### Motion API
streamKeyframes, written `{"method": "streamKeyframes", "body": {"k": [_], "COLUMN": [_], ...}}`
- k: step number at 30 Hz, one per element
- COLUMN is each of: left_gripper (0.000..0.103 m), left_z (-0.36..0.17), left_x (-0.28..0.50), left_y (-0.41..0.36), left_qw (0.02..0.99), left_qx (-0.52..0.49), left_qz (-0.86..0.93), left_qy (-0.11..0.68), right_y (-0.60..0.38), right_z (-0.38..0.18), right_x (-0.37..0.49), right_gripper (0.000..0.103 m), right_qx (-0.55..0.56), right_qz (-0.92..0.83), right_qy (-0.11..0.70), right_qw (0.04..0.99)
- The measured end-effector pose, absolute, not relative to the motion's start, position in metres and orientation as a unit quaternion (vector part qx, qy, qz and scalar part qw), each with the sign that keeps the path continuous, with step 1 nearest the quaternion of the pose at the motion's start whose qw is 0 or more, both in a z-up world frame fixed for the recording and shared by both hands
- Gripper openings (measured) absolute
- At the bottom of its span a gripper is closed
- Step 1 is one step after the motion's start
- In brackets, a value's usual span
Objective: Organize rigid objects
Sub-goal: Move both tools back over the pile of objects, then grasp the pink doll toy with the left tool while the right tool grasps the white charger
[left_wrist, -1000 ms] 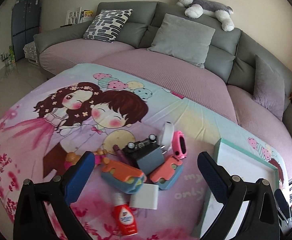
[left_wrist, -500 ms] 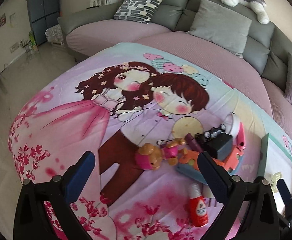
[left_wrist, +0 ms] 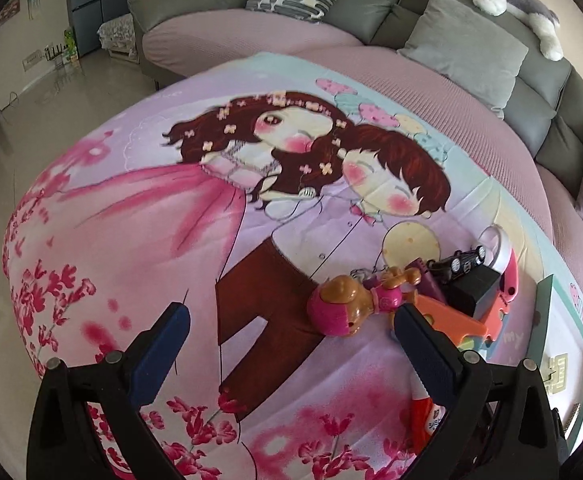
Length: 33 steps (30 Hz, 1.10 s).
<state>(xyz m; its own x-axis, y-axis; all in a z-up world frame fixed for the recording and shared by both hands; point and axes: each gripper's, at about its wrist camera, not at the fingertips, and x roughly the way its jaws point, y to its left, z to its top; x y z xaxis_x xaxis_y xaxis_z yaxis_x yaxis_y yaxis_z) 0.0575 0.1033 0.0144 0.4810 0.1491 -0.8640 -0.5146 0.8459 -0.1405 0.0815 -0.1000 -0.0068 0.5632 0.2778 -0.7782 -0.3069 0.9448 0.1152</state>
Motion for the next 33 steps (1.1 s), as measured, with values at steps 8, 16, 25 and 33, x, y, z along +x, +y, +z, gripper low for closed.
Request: {"method": "streamKeyframes", "body": {"k": [8, 16, 25, 33], "left_gripper": [0.102, 0.102, 0.102, 0.102], "left_z": [-0.001, -0.007, -0.002, -0.022], "left_x": [0.065, 0.073, 0.077, 0.087], "left_y": [0.103, 0.095, 0.082, 0.084], "left_qw": [0.832, 0.835, 0.846, 0.836], "left_qx": [-0.192, -0.185, -0.197, -0.222], "left_qz": [0.19, 0.171, 0.132, 0.138], "left_qy": [0.485, 0.49, 0.478, 0.483], "right_y": [-0.099, -0.091, -0.089, -0.089], "right_z": [-0.018, -0.021, -0.024, -0.024], "right_x": [0.085, 0.085, 0.086, 0.086], "right_gripper": [0.082, 0.078, 0.069, 0.067], "right_qx": [-0.012, -0.031, -0.024, -0.022], "right_qz": [0.164, 0.162, 0.173, 0.176], "right_qy": [0.455, 0.455, 0.46, 0.461], "right_qw": [0.875, 0.875, 0.87, 0.87]}}
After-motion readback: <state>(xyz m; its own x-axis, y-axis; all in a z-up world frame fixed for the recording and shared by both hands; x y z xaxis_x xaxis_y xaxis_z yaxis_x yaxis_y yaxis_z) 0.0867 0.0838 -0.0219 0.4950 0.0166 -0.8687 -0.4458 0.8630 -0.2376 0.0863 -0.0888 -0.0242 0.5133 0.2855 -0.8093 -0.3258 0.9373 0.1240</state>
